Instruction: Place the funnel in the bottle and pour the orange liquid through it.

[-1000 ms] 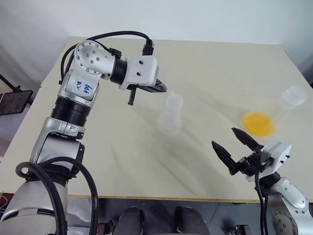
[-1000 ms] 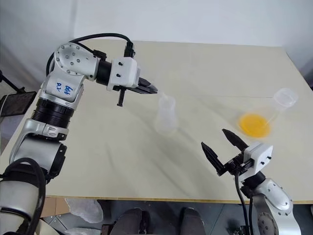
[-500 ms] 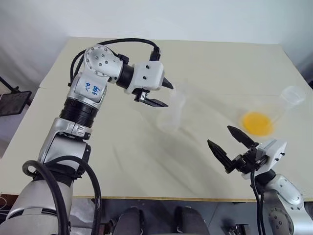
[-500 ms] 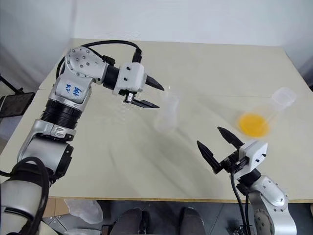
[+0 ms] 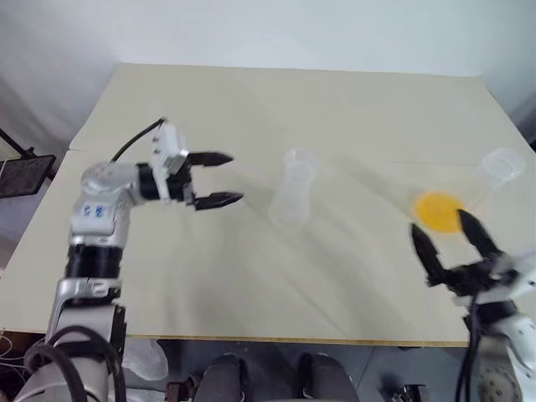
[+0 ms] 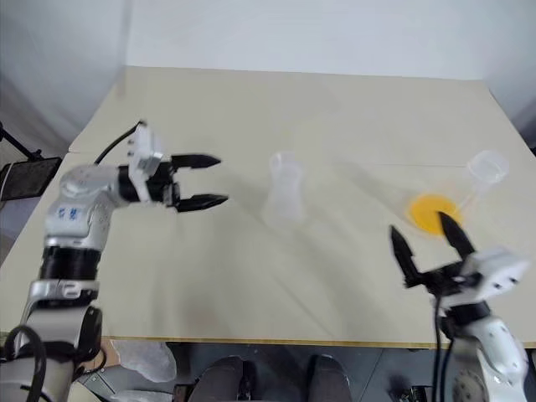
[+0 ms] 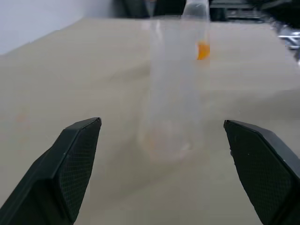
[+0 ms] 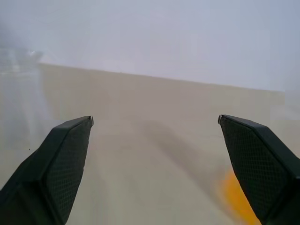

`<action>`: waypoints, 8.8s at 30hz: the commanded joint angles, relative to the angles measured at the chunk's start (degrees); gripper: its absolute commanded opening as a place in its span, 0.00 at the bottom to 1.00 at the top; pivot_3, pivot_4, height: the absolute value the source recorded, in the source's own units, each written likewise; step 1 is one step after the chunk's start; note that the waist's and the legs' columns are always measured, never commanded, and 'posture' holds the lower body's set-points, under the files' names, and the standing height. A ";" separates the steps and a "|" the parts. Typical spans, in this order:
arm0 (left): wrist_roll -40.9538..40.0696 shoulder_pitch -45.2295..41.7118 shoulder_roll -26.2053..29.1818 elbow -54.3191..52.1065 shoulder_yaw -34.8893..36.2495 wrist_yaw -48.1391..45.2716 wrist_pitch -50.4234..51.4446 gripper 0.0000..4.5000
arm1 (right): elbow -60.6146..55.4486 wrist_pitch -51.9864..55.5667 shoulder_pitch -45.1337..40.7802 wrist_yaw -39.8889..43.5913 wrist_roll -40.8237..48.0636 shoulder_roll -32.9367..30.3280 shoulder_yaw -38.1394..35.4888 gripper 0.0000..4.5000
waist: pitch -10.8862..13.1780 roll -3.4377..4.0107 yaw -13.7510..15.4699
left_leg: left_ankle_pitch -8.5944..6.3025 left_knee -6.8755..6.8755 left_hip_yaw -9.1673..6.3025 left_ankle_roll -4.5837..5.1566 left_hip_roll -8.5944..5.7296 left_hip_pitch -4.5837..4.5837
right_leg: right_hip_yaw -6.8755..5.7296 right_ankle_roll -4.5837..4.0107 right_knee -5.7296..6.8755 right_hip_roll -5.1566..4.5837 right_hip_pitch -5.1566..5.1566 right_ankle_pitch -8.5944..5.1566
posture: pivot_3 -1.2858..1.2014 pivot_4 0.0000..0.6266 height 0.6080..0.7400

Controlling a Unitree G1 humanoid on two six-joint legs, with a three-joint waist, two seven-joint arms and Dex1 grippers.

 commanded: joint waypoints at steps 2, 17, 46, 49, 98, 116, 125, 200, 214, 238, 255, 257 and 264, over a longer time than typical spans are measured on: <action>-4.17 4.66 -1.96 -7.57 2.98 4.71 0.09 0.99 | -0.83 -5.34 5.36 -1.33 0.32 2.83 -5.64 1.00 | 0.00 -0.01 0.06 | 0.00 0.06 -0.01 0.01 -0.01 0.00 | 0.06 0.00 -0.03 -0.02 0.05 0.00 | 0.52 0.24 1.00; -8.06 12.38 -3.27 -20.34 1.28 9.11 4.39 0.99 | 10.91 8.68 -13.61 -14.44 0.61 -6.18 -6.42 1.00 | -0.13 0.24 -1.71 | 0.00 -0.03 0.26 -0.01 0.08 0.27 | 0.51 -0.04 0.04 0.06 -0.02 -0.02 | 0.52 0.24 1.00; -9.43 12.91 -3.40 -25.26 0.95 13.29 4.81 0.99 | 35.93 10.33 -43.37 -14.45 -7.49 -11.14 1.01 1.00 | -0.13 0.27 -1.76 | 0.00 -0.02 0.23 0.01 0.05 0.16 | 0.44 -0.03 0.02 0.03 -0.04 -0.02 | 0.52 0.24 1.00; -9.49 13.11 -3.50 -25.62 1.04 13.50 4.77 0.99 | 37.40 9.61 -44.11 -14.12 -7.96 -11.38 1.14 1.00 | -0.13 0.27 -1.78 | 0.00 -0.03 0.22 0.01 0.06 0.16 | 0.43 -0.03 0.03 0.03 -0.04 -0.02 | 0.52 0.24 1.00; -8.87 15.91 -5.11 -26.53 1.26 18.23 2.18 1.00 | 31.68 -8.10 -54.22 3.64 -19.65 -14.46 17.72 0.55 | 0.03 0.52 -1.98 | 0.00 -0.07 0.23 0.00 0.07 0.14 | 0.43 -0.03 -0.01 0.03 -0.08 -0.02 | 0.52 0.24 1.00; -7.81 18.69 -8.64 -28.20 -0.37 23.69 0.04 1.00 | 34.33 -24.82 -62.75 -7.35 -50.35 -14.98 33.20 0.55 | 0.04 0.51 -1.95 | 0.00 -0.06 0.14 0.00 0.07 0.08 | 0.31 -0.03 -0.02 -0.01 -0.08 -0.02 | 0.52 0.24 1.00; -7.91 19.01 -9.05 -28.67 -1.18 24.63 -0.05 1.00 | 36.40 -28.15 -64.64 -15.59 -62.09 -16.38 35.19 0.55 | 0.04 0.51 -2.10 | 0.01 -0.07 0.12 -0.01 0.08 0.08 | 0.30 -0.03 -0.02 -0.02 -0.08 -0.02 | 0.52 0.24 1.00; -8.47 20.73 -11.70 -31.20 -2.06 26.63 0.10 1.00 | 37.35 -31.71 -68.64 -36.64 -87.66 -23.40 42.30 0.55 | 0.05 0.50 -3.28 | 0.01 -0.15 0.09 -0.01 0.20 0.07 | 0.28 -0.03 -0.07 -0.05 -0.09 -0.02 | 0.52 0.24 1.00; -8.46 20.76 -11.78 -31.29 -2.12 26.81 0.07 1.00 | 36.77 -31.18 -68.55 -37.19 -88.03 -23.50 42.75 0.55 | 0.05 0.50 -3.28 | 0.01 -0.15 0.09 -0.01 0.21 0.07 | 0.28 -0.03 -0.07 -0.05 -0.09 -0.02 | 0.52 0.24 1.00; -8.33 20.56 -12.40 -30.99 -2.48 27.02 -0.19 1.00 | 36.78 -31.35 -68.47 -39.24 -88.71 -24.03 43.40 0.55 | 0.05 0.50 -3.28 | 0.01 -0.15 0.09 -0.01 0.24 0.07 | 0.28 -0.03 -0.08 -0.05 -0.09 -0.02 | 0.52 0.24 1.00; -8.06 21.98 -12.93 -32.70 -2.90 27.84 -0.43 1.00 | 36.51 -31.93 -68.82 -40.35 -89.67 -24.58 43.66 0.55 | 0.05 0.50 -3.27 | 0.01 -0.15 0.10 -0.01 0.27 0.07 | 0.29 -0.03 -0.09 -0.05 -0.09 -0.02 | 0.52 0.24 1.00; -8.00 21.97 -13.00 -33.20 -3.19 27.95 -0.38 1.00 | 36.45 -31.88 -68.93 -40.39 -89.76 -24.55 43.71 0.55 | 0.05 0.50 -3.27 | 0.01 -0.15 0.10 -0.01 0.27 0.07 | 0.29 -0.03 -0.09 -0.05 -0.09 -0.02 | 0.52 0.24 1.00; -8.03 22.33 -13.27 -33.84 -3.47 28.67 -0.42 1.00 | 36.38 -31.42 -69.23 -40.66 -90.28 -24.37 43.92 0.55 | 0.05 0.50 -3.29 | 0.01 -0.15 0.10 -0.02 0.27 0.07 | 0.28 -0.03 -0.09 -0.05 -0.09 -0.02 | 0.52 0.24 1.00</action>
